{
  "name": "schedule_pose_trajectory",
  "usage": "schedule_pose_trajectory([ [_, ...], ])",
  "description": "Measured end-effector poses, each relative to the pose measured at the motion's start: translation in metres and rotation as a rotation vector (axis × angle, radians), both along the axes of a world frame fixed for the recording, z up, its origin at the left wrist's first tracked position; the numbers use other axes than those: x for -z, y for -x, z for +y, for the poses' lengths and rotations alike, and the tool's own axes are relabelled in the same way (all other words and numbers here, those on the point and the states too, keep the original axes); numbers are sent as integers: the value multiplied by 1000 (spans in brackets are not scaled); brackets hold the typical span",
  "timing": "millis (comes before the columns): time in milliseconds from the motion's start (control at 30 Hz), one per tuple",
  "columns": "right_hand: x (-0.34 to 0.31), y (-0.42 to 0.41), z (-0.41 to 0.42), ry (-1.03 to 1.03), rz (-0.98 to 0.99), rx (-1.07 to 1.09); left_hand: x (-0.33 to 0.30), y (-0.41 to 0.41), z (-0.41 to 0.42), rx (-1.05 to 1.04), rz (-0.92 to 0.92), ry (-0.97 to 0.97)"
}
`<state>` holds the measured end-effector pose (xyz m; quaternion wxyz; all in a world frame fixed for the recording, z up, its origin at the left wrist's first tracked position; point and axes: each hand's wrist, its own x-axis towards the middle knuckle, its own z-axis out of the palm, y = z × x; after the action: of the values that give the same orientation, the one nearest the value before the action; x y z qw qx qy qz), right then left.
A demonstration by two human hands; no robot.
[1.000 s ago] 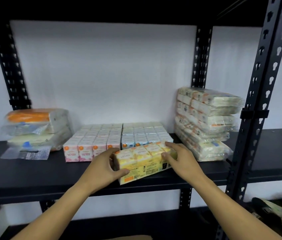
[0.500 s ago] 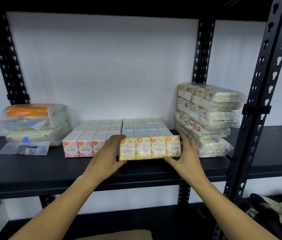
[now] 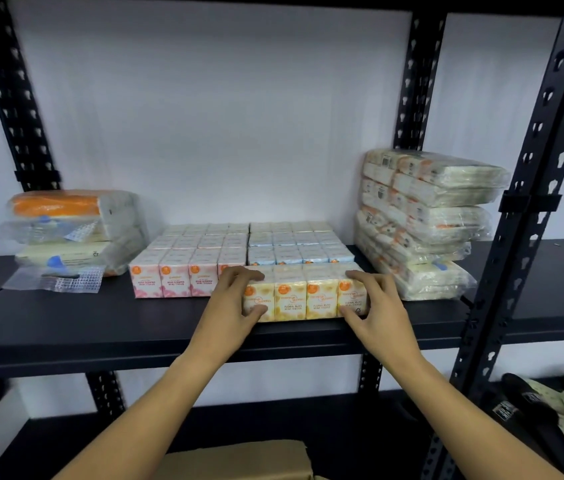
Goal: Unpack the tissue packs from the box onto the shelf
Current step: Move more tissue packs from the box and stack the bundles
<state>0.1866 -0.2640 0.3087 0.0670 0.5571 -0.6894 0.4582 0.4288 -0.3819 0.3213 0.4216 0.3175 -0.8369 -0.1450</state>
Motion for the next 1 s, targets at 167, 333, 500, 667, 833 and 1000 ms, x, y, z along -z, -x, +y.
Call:
schedule_pose_trajectory([
  [167, -4, 2, -9, -17, 0, 16, -2, 4, -3, -29, 0, -18],
  [333, -5, 9, -8, -34, 9, -12, -4, -2, -6, -17, -52, 3],
  [500, -4, 13, -7, -7, 29, -12, 1, -4, -10, -48, -20, -10],
  [667, -3, 10, -11, 3, 18, 2, 1, 1, -10, -59, -1, -6],
  [833, -2, 9, -8, 29, -15, 4, 5, 4, -8, -56, 30, 0],
  [1000, -2, 13, -7, 40, -38, 26, 5, 8, -8, -43, 25, 1],
])
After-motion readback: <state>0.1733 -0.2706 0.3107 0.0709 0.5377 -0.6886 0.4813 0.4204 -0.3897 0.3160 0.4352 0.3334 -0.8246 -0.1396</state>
